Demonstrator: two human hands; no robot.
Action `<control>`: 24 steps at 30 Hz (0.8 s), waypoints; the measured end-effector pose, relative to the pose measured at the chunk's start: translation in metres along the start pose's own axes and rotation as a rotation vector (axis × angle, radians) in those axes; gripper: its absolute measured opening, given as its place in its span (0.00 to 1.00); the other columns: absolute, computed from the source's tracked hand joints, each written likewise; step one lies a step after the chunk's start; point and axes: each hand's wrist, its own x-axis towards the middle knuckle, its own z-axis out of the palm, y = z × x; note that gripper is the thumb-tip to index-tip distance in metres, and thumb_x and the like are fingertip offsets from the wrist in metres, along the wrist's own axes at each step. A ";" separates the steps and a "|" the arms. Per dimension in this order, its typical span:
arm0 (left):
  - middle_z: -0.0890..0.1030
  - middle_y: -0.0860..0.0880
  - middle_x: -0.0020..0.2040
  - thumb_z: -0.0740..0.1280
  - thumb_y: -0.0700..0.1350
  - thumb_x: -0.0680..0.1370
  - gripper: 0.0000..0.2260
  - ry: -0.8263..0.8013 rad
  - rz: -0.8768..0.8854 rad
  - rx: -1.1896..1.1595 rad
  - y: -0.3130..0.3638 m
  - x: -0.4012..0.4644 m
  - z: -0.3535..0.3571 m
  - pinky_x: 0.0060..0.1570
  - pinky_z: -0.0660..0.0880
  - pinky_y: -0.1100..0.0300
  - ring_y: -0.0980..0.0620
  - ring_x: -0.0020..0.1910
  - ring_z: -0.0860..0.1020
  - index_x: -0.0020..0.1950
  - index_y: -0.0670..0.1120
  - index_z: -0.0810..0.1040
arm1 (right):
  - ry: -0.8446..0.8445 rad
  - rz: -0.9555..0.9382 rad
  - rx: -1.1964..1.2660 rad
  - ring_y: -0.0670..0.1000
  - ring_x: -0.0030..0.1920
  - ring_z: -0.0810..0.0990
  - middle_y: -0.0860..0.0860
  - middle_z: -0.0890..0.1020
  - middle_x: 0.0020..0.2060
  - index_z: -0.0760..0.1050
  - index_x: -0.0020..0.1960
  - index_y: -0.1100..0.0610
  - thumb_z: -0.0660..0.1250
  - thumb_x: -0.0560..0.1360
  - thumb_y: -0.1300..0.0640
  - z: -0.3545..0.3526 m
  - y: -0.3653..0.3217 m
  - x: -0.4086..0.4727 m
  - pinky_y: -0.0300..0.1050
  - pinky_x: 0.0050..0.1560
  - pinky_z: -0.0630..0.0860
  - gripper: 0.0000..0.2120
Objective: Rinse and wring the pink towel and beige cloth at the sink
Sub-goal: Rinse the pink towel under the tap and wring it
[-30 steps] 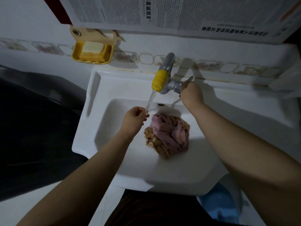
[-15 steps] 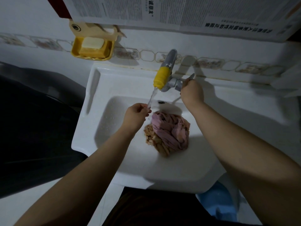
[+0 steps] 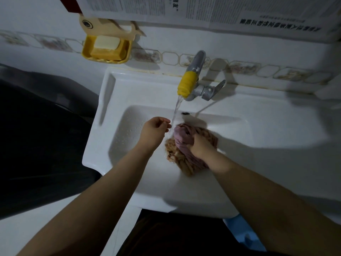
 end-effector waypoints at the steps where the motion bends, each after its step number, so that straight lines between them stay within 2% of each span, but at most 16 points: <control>1: 0.82 0.51 0.42 0.59 0.38 0.79 0.10 -0.002 -0.006 -0.001 -0.003 0.000 -0.001 0.40 0.75 0.64 0.55 0.41 0.78 0.48 0.46 0.79 | -0.007 -0.017 0.015 0.60 0.61 0.75 0.58 0.77 0.61 0.70 0.66 0.58 0.63 0.76 0.44 0.010 0.005 -0.005 0.50 0.61 0.71 0.24; 4: 0.82 0.52 0.44 0.60 0.39 0.79 0.09 -0.002 -0.014 0.024 -0.012 0.001 -0.005 0.38 0.73 0.67 0.55 0.43 0.78 0.49 0.48 0.79 | 0.101 -0.071 -0.035 0.59 0.54 0.79 0.56 0.82 0.51 0.77 0.54 0.56 0.62 0.76 0.48 0.016 0.004 -0.017 0.47 0.50 0.73 0.14; 6: 0.82 0.52 0.47 0.60 0.40 0.80 0.08 -0.015 0.004 0.092 -0.019 0.001 -0.007 0.38 0.72 0.69 0.54 0.44 0.78 0.50 0.49 0.79 | 0.290 -0.216 -0.080 0.57 0.47 0.79 0.54 0.82 0.42 0.78 0.42 0.56 0.61 0.76 0.53 0.006 -0.006 -0.024 0.46 0.43 0.71 0.10; 7: 0.81 0.52 0.49 0.60 0.41 0.80 0.09 -0.027 0.027 0.134 -0.021 0.001 -0.008 0.38 0.71 0.72 0.55 0.45 0.77 0.52 0.50 0.79 | 0.350 -0.289 -0.022 0.54 0.44 0.78 0.52 0.81 0.38 0.77 0.38 0.53 0.61 0.76 0.53 -0.003 -0.015 -0.030 0.46 0.43 0.71 0.10; 9: 0.78 0.55 0.54 0.59 0.45 0.82 0.11 -0.079 0.126 0.215 -0.021 -0.001 -0.011 0.41 0.67 0.78 0.59 0.50 0.74 0.60 0.49 0.78 | 0.261 -0.317 0.346 0.48 0.40 0.76 0.45 0.78 0.34 0.72 0.37 0.46 0.59 0.78 0.50 -0.019 -0.033 -0.046 0.46 0.46 0.71 0.11; 10: 0.76 0.55 0.57 0.57 0.46 0.83 0.13 -0.121 0.208 0.236 -0.019 -0.001 -0.011 0.47 0.66 0.79 0.63 0.54 0.73 0.63 0.48 0.77 | 0.193 -0.308 0.521 0.46 0.40 0.76 0.43 0.77 0.33 0.71 0.38 0.46 0.58 0.79 0.50 -0.026 -0.039 -0.049 0.42 0.47 0.71 0.11; 12: 0.72 0.55 0.64 0.52 0.49 0.84 0.17 -0.231 0.306 0.227 -0.013 -0.001 -0.011 0.64 0.62 0.72 0.64 0.65 0.66 0.68 0.47 0.73 | 0.134 -0.341 0.759 0.41 0.40 0.78 0.41 0.79 0.33 0.73 0.43 0.50 0.59 0.79 0.52 -0.038 -0.050 -0.054 0.30 0.44 0.71 0.08; 13: 0.70 0.56 0.66 0.50 0.51 0.84 0.19 -0.286 0.298 0.207 -0.010 -0.002 -0.012 0.67 0.59 0.69 0.65 0.67 0.64 0.69 0.48 0.72 | 0.102 -0.353 0.870 0.40 0.41 0.79 0.41 0.81 0.35 0.75 0.46 0.52 0.59 0.78 0.52 -0.045 -0.055 -0.054 0.29 0.44 0.72 0.08; 15: 0.75 0.60 0.58 0.49 0.52 0.84 0.19 -0.373 0.257 0.129 -0.007 -0.003 -0.014 0.61 0.63 0.72 0.69 0.59 0.71 0.63 0.48 0.76 | 0.034 -0.347 1.082 0.44 0.45 0.81 0.45 0.83 0.39 0.78 0.44 0.50 0.60 0.79 0.53 -0.055 -0.061 -0.051 0.39 0.49 0.75 0.09; 16: 0.78 0.58 0.51 0.50 0.53 0.84 0.20 -0.377 0.231 0.106 -0.008 -0.002 -0.016 0.56 0.66 0.70 0.67 0.51 0.75 0.57 0.44 0.79 | 0.012 -0.342 1.161 0.45 0.45 0.81 0.47 0.83 0.39 0.79 0.41 0.48 0.60 0.79 0.55 -0.060 -0.063 -0.048 0.42 0.49 0.76 0.12; 17: 0.79 0.53 0.45 0.53 0.53 0.83 0.20 -0.358 0.211 0.091 -0.009 -0.001 -0.019 0.52 0.69 0.65 0.61 0.44 0.76 0.51 0.40 0.79 | 0.004 -0.341 1.193 0.44 0.44 0.81 0.46 0.83 0.38 0.80 0.39 0.47 0.60 0.79 0.56 -0.064 -0.063 -0.045 0.41 0.47 0.76 0.14; 19: 0.74 0.45 0.36 0.57 0.53 0.82 0.20 -0.289 0.197 0.007 -0.008 0.000 -0.023 0.44 0.69 0.54 0.51 0.38 0.72 0.42 0.38 0.74 | 0.044 -0.321 1.101 0.45 0.42 0.80 0.47 0.82 0.36 0.79 0.39 0.49 0.60 0.80 0.55 -0.069 -0.063 -0.041 0.40 0.44 0.76 0.13; 22: 0.68 0.45 0.35 0.60 0.56 0.80 0.19 -0.083 0.151 -0.171 0.000 0.004 -0.029 0.38 0.64 0.54 0.49 0.36 0.67 0.39 0.42 0.70 | 0.034 -0.266 0.626 0.47 0.40 0.78 0.48 0.80 0.35 0.78 0.43 0.54 0.62 0.78 0.49 -0.078 -0.059 -0.036 0.41 0.38 0.73 0.12; 23: 0.69 0.45 0.35 0.60 0.58 0.79 0.19 -0.024 0.132 -0.204 0.003 0.007 -0.031 0.38 0.64 0.54 0.49 0.36 0.67 0.39 0.43 0.70 | -0.017 -0.240 0.567 0.46 0.38 0.79 0.47 0.81 0.34 0.79 0.43 0.54 0.62 0.78 0.47 -0.080 -0.058 -0.036 0.40 0.36 0.72 0.13; 24: 0.69 0.45 0.35 0.60 0.59 0.78 0.20 0.024 0.098 -0.228 0.005 0.009 -0.031 0.37 0.66 0.54 0.49 0.36 0.69 0.38 0.43 0.70 | -0.070 -0.214 0.629 0.46 0.38 0.80 0.48 0.82 0.35 0.81 0.45 0.55 0.63 0.77 0.47 -0.079 -0.059 -0.036 0.39 0.35 0.73 0.14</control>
